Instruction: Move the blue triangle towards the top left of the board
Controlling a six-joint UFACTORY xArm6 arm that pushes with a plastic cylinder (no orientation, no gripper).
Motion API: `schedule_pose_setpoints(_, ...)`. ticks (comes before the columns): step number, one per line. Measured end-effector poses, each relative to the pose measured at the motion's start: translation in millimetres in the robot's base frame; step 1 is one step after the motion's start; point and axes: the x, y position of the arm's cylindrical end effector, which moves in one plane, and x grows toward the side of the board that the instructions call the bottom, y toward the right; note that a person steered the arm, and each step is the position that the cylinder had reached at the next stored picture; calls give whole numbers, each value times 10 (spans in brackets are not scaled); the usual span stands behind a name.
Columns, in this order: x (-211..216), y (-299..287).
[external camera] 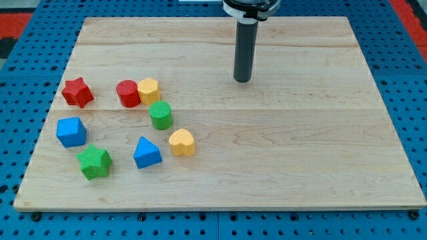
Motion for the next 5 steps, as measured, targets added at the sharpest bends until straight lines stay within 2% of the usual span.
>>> schedule_pose_setpoints(3, 75, 32)
schedule_pose_setpoints(4, 353, 332)
schedule_pose_setpoints(5, 368, 397)
